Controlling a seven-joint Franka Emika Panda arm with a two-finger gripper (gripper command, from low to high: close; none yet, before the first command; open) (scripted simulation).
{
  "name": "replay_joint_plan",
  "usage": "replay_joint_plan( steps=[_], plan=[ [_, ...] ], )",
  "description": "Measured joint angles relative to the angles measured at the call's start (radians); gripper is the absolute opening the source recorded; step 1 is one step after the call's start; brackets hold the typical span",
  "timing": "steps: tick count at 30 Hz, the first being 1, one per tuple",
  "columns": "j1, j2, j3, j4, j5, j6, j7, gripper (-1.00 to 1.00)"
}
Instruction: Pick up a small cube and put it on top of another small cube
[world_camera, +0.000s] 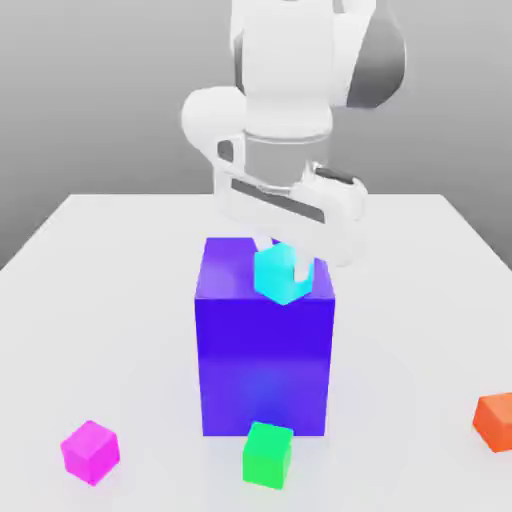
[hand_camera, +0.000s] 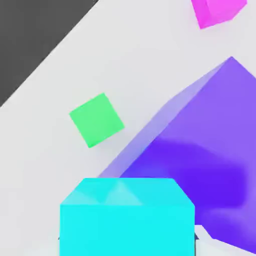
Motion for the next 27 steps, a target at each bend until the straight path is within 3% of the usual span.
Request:
replay_joint_plan(
  steps=[3,5,27],
  plan=[
    [-0.002,-0.061,-0.012,0.056,-0.004,-0.117,-0.002,-1.00],
    [0.012,-0.077,0.019,0.076,-0.052,-0.128,-0.033,-1.00],
    [0.288,-0.039,0.620,0.074,-0.845,0.378,-0.565,-1.00]
  ],
)
